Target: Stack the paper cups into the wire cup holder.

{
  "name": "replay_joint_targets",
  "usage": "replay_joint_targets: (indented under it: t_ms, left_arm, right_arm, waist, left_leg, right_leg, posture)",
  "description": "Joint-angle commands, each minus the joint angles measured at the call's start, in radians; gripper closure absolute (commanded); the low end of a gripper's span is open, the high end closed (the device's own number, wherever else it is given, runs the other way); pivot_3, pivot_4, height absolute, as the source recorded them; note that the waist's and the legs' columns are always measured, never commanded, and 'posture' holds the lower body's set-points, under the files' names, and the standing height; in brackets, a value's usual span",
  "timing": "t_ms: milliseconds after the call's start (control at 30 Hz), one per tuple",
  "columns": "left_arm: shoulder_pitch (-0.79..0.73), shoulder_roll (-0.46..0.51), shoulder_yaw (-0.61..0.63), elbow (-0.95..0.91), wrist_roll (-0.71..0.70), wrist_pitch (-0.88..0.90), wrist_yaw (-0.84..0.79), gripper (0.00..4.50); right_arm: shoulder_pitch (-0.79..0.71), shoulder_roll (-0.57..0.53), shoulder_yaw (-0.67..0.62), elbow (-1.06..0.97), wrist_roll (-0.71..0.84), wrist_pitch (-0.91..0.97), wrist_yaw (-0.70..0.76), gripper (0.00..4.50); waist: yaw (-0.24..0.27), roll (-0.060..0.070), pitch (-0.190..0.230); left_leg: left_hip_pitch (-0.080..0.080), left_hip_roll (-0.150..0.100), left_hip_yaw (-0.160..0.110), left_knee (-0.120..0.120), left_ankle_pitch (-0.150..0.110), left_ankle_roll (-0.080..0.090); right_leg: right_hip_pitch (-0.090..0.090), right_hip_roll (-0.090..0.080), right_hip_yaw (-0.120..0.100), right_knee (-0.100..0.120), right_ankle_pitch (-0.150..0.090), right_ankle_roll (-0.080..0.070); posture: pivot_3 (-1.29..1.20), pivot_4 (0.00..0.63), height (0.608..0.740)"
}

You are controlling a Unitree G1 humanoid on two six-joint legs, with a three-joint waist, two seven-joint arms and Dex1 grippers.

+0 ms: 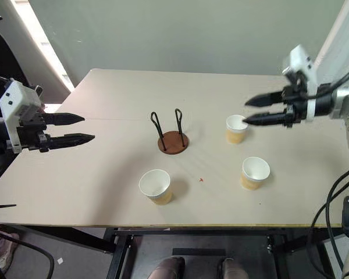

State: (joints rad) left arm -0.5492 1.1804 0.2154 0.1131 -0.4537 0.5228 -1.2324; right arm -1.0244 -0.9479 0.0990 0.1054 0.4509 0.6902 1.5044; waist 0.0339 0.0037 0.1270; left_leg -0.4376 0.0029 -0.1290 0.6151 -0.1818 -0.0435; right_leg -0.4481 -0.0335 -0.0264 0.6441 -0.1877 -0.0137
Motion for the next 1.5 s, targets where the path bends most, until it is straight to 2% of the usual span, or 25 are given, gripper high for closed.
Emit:
replay_joint_targets:
  t_ms: [33,300,533,667,900,1100,1367,1433,1500]
  left_arm:
    - [-0.02,0.013,0.001,-0.025,-0.004,-0.007,-0.025,1.23]
    - [-0.042,-0.04,-0.037,-0.02,0.013,-0.006,0.006,1.23]
    - [-0.125,-0.235,-0.171,0.052,0.121,-0.008,0.156,1.23]
    - [-0.174,-0.337,-0.252,0.131,0.191,-0.023,0.208,1.23]
    - [-0.304,-0.498,-0.265,0.324,0.218,-0.067,0.26,1.23]
    - [-0.401,-0.598,-0.272,0.47,0.232,-0.102,0.268,1.23]
    - [-0.487,-0.655,-0.282,0.622,0.288,-0.17,0.279,1.23]
    - [-0.489,-0.658,-0.277,0.626,0.287,-0.178,0.268,1.6]
    - [-0.483,-0.66,-0.273,0.618,0.282,-0.177,0.257,2.15]
  right_arm:
    - [0.011,-0.044,-0.012,-0.067,0.033,0.028,0.05,1.81]
    - [0.046,-0.069,-0.019,-0.072,0.026,0.023,0.066,1.81]
    - [0.027,-0.016,-0.063,-0.08,0.06,0.06,-0.021,1.81]
    - [0.04,-0.006,-0.074,-0.101,0.057,0.062,-0.071,1.81]
    - [0.066,-0.008,-0.095,-0.168,0.092,0.108,-0.121,1.81]
    - [0.077,0.0,-0.107,-0.19,0.096,0.121,-0.184,1.81]
    - [0.084,0.005,-0.107,-0.199,0.099,0.117,-0.233,1.81]
    - [0.073,0.023,-0.11,-0.182,0.083,0.112,-0.278,1.81]
    - [0.06,0.044,-0.113,-0.161,0.071,0.11,-0.32,1.81]
  waist:
    - [-0.001,0.0,0.0]
    - [-0.001,0.0,0.0]
    - [-0.001,0.0,0.0]
    - [0.0,0.0,0.0]
    - [0.005,0.0,0.0]
    - [0.01,0.0,0.0]
    - [0.013,0.0,0.0]
    - [0.012,0.0,0.0]
    - [0.013,0.0,0.0]
  left_leg:
    - [0.0,0.0,0.0,0.0,0.001,0.0]
    - [0.001,0.0,0.0,0.001,0.004,0.005]
    - [0.002,0.0,0.0,0.003,0.005,0.007]
    - [0.001,-0.001,0.0,0.007,0.003,0.009]
    - [-0.001,-0.001,0.001,0.013,0.001,0.011]
    - [-0.001,-0.004,0.001,0.015,0.002,0.015]
    - [-0.001,-0.005,0.002,0.015,0.003,0.017]
    - [-0.001,-0.005,0.003,0.015,0.003,0.017]
    - [-0.001,-0.005,0.003,0.015,0.003,0.018]
  right_leg:
    - [0.0,0.0,0.0,0.0,0.0,0.0]
    - [0.002,-0.001,0.0,0.001,0.0,0.0]
    - [0.003,-0.001,0.0,0.001,0.002,0.003]
    - [0.004,-0.001,0.0,0.001,0.007,0.011]
    - [0.006,-0.002,0.0,0.0,0.009,0.015]
    - [0.009,-0.004,0.0,-0.002,0.012,0.019]
    - [0.009,-0.005,0.0,-0.002,0.013,0.022]
    - [0.009,-0.005,0.0,-0.002,0.013,0.023]
    - [0.009,-0.005,0.0,-0.002,0.013,0.024]
  posture:
    - [0.0,0.15,0.74]
    - [0.0,0.15,0.74]
    - [0.0,0.15,0.74]
    - [0.0,0.15,0.74]
    - [0.0,0.15,0.74]
    - [0.0,0.15,0.74]
    - [0.0,0.15,0.74]
    - [0.0,0.15,0.74]
    - [0.0,0.15,0.74]
